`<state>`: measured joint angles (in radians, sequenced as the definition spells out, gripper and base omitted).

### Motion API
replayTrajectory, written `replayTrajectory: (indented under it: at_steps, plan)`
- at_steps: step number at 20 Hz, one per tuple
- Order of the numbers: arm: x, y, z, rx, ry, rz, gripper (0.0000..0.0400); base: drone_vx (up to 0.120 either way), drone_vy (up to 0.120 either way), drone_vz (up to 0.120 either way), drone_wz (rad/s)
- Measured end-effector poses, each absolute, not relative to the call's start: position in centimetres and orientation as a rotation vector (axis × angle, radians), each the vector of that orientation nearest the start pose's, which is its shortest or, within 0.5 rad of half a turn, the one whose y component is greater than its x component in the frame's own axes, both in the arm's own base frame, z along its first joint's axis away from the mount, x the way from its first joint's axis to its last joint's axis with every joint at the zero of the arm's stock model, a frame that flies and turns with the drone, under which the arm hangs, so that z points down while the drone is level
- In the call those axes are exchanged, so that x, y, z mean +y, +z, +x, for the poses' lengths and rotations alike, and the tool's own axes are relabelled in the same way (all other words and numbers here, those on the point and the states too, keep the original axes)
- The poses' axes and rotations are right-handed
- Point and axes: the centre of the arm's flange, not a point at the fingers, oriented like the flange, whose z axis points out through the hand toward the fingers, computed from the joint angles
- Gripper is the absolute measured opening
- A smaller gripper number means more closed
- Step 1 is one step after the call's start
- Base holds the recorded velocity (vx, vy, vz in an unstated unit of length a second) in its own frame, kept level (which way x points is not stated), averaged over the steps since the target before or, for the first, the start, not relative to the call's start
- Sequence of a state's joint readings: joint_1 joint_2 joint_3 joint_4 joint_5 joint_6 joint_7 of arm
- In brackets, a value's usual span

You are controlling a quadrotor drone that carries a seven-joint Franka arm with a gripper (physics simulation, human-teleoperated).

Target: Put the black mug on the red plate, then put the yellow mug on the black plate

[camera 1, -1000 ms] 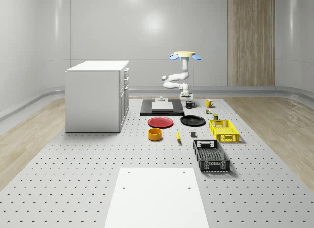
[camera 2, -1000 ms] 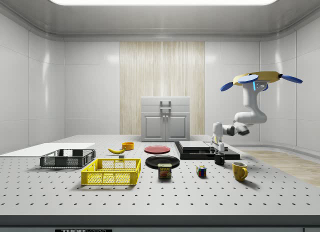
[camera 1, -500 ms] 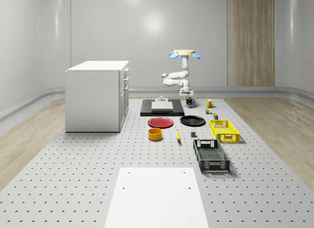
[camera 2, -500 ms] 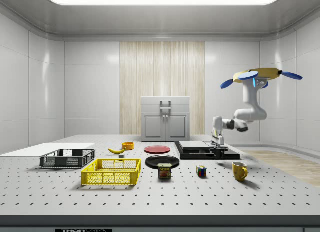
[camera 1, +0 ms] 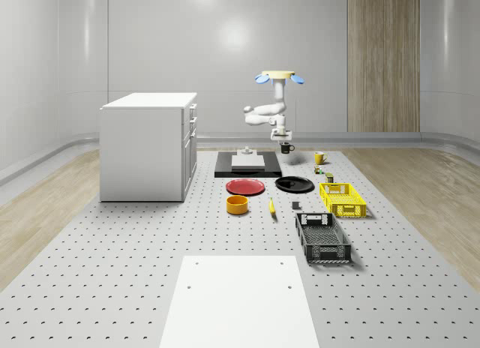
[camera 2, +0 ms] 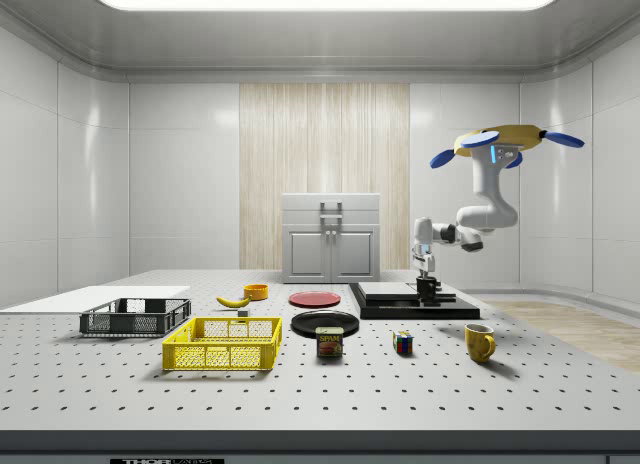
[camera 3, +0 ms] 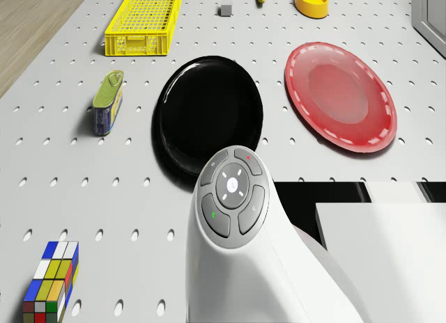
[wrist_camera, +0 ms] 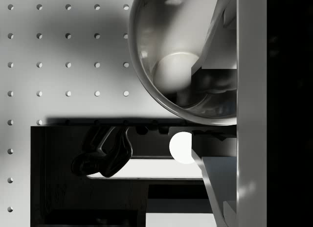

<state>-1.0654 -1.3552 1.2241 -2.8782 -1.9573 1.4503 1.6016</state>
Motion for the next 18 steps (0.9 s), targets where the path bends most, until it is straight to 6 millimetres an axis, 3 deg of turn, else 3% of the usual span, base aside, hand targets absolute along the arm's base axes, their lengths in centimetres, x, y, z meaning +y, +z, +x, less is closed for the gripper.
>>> replayTrajectory:
  at_steps: [18]
  plan:
    - [1.0, 51.87, 30.08, -0.002, 0.785, 0.001, 0.011, 0.12, -0.12, 0.0, 0.0]
